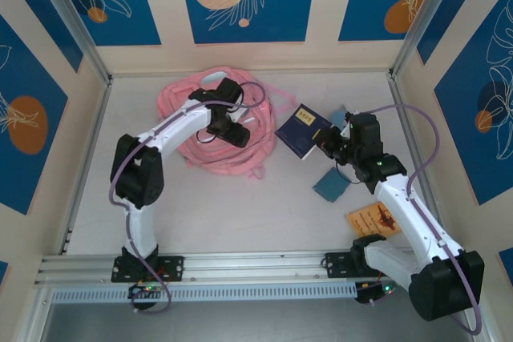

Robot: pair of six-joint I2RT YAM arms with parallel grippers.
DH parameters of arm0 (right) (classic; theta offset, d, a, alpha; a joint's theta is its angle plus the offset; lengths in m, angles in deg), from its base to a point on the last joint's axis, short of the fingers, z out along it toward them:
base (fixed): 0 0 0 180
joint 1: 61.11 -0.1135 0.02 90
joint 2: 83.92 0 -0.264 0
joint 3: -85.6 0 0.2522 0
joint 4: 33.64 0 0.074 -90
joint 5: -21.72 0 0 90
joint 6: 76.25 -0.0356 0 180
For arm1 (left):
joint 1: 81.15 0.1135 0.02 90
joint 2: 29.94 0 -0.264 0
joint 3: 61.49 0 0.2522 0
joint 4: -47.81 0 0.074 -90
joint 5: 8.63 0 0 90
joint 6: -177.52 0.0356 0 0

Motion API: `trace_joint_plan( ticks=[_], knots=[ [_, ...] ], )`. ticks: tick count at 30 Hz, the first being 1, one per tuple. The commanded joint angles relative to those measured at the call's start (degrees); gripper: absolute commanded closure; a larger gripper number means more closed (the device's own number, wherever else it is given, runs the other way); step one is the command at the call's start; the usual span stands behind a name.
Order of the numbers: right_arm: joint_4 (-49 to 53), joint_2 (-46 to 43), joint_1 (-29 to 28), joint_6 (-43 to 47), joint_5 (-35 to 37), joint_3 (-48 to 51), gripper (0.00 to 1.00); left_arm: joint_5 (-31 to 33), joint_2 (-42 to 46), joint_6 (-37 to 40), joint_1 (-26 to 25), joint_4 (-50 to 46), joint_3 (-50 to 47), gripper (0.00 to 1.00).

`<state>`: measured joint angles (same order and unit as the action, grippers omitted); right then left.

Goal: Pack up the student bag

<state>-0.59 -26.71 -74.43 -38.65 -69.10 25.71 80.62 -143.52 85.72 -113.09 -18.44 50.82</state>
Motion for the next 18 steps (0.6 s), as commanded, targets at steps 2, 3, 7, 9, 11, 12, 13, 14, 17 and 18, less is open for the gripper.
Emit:
trace_joint_plan(
  ticks=[2, 3, 7, 9, 11, 12, 13, 14, 17, 18],
  knots=[
    [-0.61, -1.07, 0.73, 0.64, -1.64, 0.68, 0.98, 2.88, -3.10, 5.13, -1.34, -6.36, 5.03, 0.26],
    [-0.64, -1.20, 0.84, 0.55, -1.73, 0.82, 0.98, 3.69, -4.17, 5.52, -1.51, -6.99, 5.94, 0.27],
    [-0.81, -1.19, 0.96, -0.01, -2.16, 1.17, 0.98, 6.77, -8.26, 6.02, -2.24, -10.38, 9.20, 0.30],
    [-1.32, -1.22, 0.98, -0.51, -2.67, 1.41, 0.98, 8.84, -9.75, 6.19, -2.60, -10.53, 9.39, 0.30],
    [-1.69, -0.97, 0.99, -0.77, -3.26, 1.39, 0.98, 10.03, -10.64, 6.20, -2.75, -10.21, 9.39, 0.30],
    [-1.75, -0.91, 0.98, -0.94, -3.46, 1.32, 0.98, 10.76, -10.85, 6.20, -2.77, -9.86, 9.31, 0.31],
    [-1.88, -0.87, 0.96, -1.00, -3.64, 1.23, 0.98, 11.28, -11.00, 6.20, -2.77, -9.51, 9.31, 0.32],
    [-1.89, -0.72, 0.96, -1.19, -3.75, 1.14, 0.98, 12.06, -11.05, 6.07, -2.77, -9.08, 9.34, 0.35],
    [-1.82, -0.86, 1.00, -1.24, -4.00, 0.95, 0.98, 13.47, -10.79, 5.78, -2.78, -8.67, 10.18, 0.45],
    [-1.64, -0.95, 1.01, -1.34, -4.01, 0.82, 0.98, 13.69, -10.58, 5.60, -2.78, -8.77, 10.71, 0.50]
  ],
)
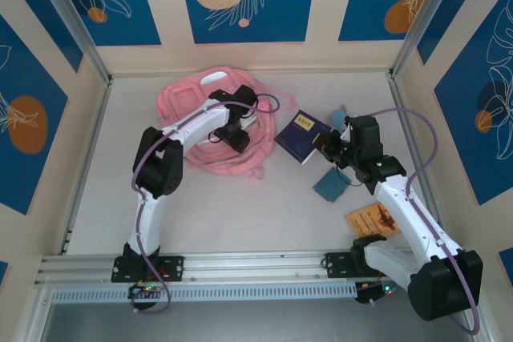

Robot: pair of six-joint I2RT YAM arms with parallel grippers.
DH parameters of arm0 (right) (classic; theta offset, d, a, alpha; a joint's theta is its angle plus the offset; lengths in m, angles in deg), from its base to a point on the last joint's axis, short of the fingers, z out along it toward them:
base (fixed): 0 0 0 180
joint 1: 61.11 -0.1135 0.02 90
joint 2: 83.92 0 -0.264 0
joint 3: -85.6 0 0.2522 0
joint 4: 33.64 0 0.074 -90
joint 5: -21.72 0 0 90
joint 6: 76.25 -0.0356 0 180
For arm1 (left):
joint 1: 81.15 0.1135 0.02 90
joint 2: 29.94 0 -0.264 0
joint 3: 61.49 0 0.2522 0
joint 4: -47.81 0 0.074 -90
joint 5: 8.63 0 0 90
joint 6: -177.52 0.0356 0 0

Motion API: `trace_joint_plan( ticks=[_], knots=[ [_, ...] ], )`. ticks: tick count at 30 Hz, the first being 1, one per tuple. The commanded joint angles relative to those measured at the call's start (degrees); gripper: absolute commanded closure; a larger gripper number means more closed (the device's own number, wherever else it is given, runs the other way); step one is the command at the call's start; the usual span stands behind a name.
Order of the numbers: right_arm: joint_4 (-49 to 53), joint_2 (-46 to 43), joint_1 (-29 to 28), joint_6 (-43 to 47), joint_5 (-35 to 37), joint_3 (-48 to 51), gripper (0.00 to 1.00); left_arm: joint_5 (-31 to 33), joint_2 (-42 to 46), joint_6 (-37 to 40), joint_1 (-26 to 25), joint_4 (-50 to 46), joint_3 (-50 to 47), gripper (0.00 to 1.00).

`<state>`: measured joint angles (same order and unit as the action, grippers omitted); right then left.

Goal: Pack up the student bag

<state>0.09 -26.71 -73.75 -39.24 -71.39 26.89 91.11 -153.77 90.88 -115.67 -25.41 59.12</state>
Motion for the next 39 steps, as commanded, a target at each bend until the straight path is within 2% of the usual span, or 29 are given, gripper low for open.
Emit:
trace_joint_plan(
  ticks=[1, 6, 12, 19, 25, 27, 30, 34, 39],
  knots=[
    [-2.09, -1.02, 0.34, -0.79, -1.59, -0.40, 0.98, 3.62, 0.10, 0.19, -0.20, -1.83, 2.75, 0.57],
    [-0.99, -1.95, 0.24, -0.66, -1.02, -0.49, 0.98, 6.12, 4.77, -0.52, -0.28, -0.69, 3.19, 0.84],
    [1.15, -3.56, 0.00, -0.94, -2.13, -0.47, 0.98, 5.67, 13.36, -1.65, -0.21, 3.19, 3.20, 1.00],
    [1.53, -6.75, -0.96, -1.58, -4.49, 0.57, 0.97, 13.53, 19.68, -5.12, -0.18, 9.61, 2.80, 1.00],
    [-9.20, -4.97, -2.95, -7.65, -14.76, 3.99, 0.97, 12.17, 22.38, -7.84, -0.19, 13.38, 2.62, 1.00],
    [-13.10, -3.29, -4.30, -10.18, -16.60, 4.69, 0.96, 11.44, 22.53, -8.09, -0.18, 13.59, 2.60, 1.00],
    [-15.94, 0.34, -6.99, -11.46, -15.55, 3.85, 0.96, 10.95, 22.67, -8.62, -0.19, 13.24, 2.54, 1.00],
    [-24.12, 8.09, -9.91, -14.90, -16.37, 1.90, 0.96, 10.23, 23.38, -9.50, -0.19, 13.33, 1.93, 1.00],
    [-31.89, 18.66, -14.57, -16.67, -11.92, -3.15, 0.97, 12.33, 24.40, -10.11, -0.19, 13.93, 0.91, 1.00]
  ],
)
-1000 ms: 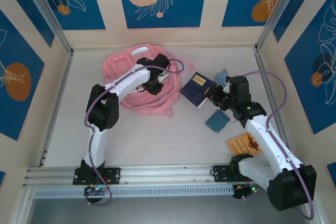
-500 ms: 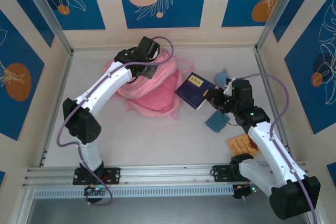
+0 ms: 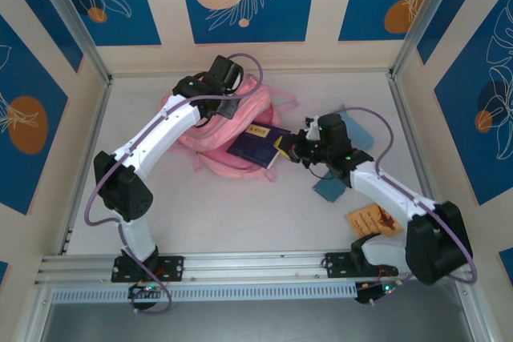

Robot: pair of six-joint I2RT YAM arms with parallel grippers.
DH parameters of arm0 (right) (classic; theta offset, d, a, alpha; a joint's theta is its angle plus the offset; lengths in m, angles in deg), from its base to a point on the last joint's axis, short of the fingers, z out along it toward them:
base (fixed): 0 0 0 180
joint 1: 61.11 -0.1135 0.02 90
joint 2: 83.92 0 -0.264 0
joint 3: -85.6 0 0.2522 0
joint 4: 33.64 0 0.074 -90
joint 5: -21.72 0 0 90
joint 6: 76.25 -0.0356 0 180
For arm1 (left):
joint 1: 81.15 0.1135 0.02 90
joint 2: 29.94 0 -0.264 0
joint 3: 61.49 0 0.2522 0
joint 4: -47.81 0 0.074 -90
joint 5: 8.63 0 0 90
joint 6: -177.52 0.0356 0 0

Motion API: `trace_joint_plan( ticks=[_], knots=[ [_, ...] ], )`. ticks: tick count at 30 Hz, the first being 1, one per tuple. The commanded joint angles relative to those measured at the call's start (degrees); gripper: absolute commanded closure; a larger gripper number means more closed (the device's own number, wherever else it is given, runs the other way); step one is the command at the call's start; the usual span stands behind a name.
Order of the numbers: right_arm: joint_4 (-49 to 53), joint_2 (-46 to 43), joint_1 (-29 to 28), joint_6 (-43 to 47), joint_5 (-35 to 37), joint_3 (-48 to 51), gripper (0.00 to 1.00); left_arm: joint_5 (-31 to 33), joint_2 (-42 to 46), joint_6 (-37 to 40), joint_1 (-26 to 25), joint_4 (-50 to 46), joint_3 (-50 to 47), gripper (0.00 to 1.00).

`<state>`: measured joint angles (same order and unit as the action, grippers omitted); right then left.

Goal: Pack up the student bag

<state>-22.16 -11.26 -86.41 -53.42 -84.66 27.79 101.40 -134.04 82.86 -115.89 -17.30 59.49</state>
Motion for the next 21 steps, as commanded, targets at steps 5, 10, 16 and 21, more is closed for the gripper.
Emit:
trace_joint_plan(
  ticks=[5, 10, 16, 21],
  knots=[
    [-21.15, 12.85, -3.82, -5.93, 5.28, -7.13, 0.97, 3.06, 4.54, -2.17, 0.03, 5.04, 0.53, 1.00],
    [-21.03, 21.11, -4.88, -8.45, 10.49, -11.87, 0.97, 2.60, 4.52, -2.71, 0.03, 4.60, -0.06, 1.00],
    [-19.47, 32.07, -7.13, -9.23, 19.62, -18.18, 0.96, 0.51, 5.55, -5.31, 1.04, 4.89, -0.59, 1.00],
    [-19.26, 40.16, -8.39, -11.42, 19.18, -25.58, 0.95, -1.20, 6.18, -6.19, 1.71, 5.13, -0.52, 1.00]
  ],
)
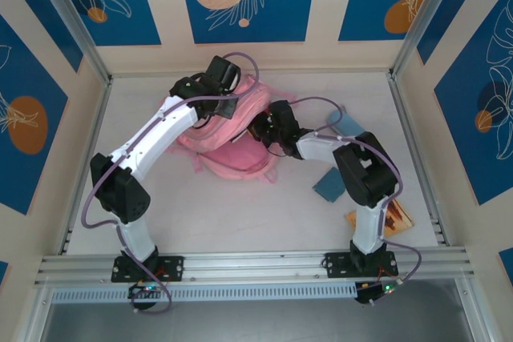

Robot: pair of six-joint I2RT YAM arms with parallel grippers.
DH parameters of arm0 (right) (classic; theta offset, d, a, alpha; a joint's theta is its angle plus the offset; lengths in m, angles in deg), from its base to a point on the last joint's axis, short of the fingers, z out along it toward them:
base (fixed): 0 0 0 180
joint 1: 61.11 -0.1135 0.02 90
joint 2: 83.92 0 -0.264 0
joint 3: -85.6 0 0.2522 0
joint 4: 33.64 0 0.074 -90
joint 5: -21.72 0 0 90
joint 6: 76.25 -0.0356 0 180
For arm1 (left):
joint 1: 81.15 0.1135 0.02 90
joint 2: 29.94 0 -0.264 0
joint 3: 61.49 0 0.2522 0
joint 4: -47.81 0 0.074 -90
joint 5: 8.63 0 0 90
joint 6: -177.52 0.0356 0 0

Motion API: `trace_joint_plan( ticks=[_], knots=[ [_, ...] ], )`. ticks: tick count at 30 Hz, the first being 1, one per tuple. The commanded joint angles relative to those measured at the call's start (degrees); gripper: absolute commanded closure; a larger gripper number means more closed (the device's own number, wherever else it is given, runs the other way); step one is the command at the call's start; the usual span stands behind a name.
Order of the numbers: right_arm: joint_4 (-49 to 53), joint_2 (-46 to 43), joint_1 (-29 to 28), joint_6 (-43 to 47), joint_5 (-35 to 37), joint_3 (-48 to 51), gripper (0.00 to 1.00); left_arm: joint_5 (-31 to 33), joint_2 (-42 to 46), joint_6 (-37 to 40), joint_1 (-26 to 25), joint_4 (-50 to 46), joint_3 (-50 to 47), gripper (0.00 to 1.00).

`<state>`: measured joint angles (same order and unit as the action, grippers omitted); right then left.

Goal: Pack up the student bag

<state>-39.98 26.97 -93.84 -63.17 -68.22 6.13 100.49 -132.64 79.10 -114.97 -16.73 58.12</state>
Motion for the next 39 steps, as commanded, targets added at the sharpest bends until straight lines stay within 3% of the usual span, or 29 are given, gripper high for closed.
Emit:
trace_joint_plan(
  ticks=[1, 10, 12, 16, 17, 21, 27, 33, 37, 39],
  knots=[
    [-0.83, 3.24, -1.42, -2.03, 2.83, -5.66, 0.95, -0.52, 4.70, -2.74, 0.91, 4.47, 0.77, 1.00],
    [1.56, 14.72, -3.13, -7.65, -1.25, -18.37, 0.88, -5.97, 5.16, -6.11, 3.89, 4.64, 0.12, 1.00],
    [1.55, 14.92, -3.07, -8.00, -2.39, -18.38, 0.78, -6.80, 5.21, -6.46, 4.57, 4.55, -0.23, 1.00],
    [0.68, 12.72, -2.20, -7.17, -5.93, -15.05, 0.48, -8.28, 5.59, -7.63, 6.28, 5.06, -2.01, 1.00],
    [0.88, 11.60, -1.95, -5.82, -7.24, -13.99, 0.44, -8.76, 5.77, -7.97, 6.78, 5.23, -2.53, 1.00],
    [1.34, 6.01, -1.43, -1.42, -12.58, -7.75, 0.42, -9.62, 6.27, -7.78, 8.26, 6.13, -4.96, 1.00],
    [5.82, -5.27, -1.46, 3.90, -14.56, 3.32, 0.45, -8.14, 6.43, -6.93, 10.15, 6.84, -8.41, 1.00],
    [23.15, -18.09, -2.00, 13.87, -6.17, 9.33, 0.46, -8.40, 8.17, -5.56, 11.13, 8.00, -14.85, 1.00],
    [36.90, -26.80, 0.74, 19.70, 1.69, 12.59, 0.39, -10.18, 11.87, -6.33, 11.32, 9.45, -21.99, 0.99],
    [44.51, -30.58, 2.85, 23.01, 5.90, 12.80, 0.32, -11.37, 14.36, -7.63, 11.41, 10.25, -25.58, 0.84]
  ],
)
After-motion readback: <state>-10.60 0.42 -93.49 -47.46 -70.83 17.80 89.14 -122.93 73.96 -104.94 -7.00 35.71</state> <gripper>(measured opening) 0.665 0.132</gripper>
